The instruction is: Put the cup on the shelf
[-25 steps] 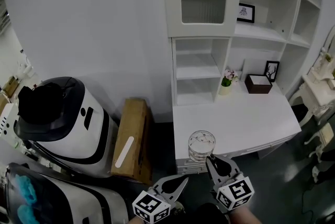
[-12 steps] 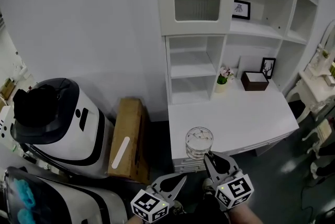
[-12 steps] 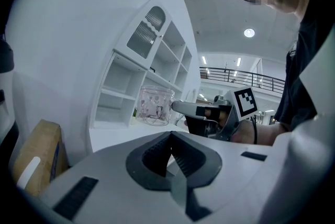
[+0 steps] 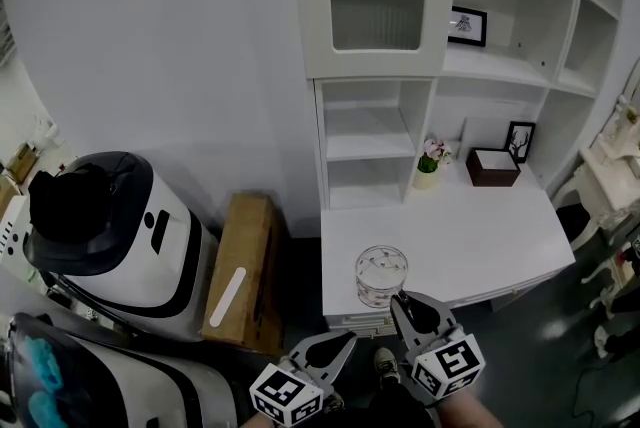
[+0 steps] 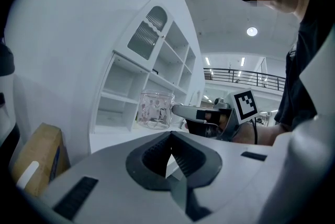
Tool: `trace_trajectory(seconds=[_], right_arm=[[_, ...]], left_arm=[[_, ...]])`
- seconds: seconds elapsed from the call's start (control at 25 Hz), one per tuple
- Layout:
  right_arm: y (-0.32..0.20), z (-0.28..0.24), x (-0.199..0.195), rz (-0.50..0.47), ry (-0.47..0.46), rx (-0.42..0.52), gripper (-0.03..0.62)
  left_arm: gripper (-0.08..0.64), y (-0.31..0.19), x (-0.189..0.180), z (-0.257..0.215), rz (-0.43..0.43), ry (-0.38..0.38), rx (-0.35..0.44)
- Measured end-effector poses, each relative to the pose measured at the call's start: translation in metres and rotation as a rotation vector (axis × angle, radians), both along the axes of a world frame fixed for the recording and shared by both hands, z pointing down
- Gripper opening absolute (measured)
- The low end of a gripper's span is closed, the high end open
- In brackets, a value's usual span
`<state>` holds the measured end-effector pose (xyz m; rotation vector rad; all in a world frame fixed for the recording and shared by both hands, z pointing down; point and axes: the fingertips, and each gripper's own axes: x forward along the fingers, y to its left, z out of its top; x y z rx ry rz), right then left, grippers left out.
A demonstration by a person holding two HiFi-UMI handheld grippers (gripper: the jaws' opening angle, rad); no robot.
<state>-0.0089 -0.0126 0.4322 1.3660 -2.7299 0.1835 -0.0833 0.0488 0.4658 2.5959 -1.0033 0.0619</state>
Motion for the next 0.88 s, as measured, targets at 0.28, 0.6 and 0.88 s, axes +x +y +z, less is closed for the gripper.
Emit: trace_trajectory(seconds=[0.28, 0.6, 0.88], right_arm=[[-0.021, 0.0, 0.009, -0.024, -0.003, -0.003, 0.029], [-0.041, -0.001, 0.022, -0.042, -0.003, -0.003, 0.029], [-0.06, -0.001, 0.027, -0.07, -0.007, -0.003, 0.029]], left_arm=[[0.005, -0.017, 0.012, 0.0, -0.024, -0.003, -0.006], [0.005, -0.035, 0.027, -0.004, -0.039, -0.005, -0.001], [0.005, -0.051, 0.034, -0.006, -0.064, -0.007, -0.001]])
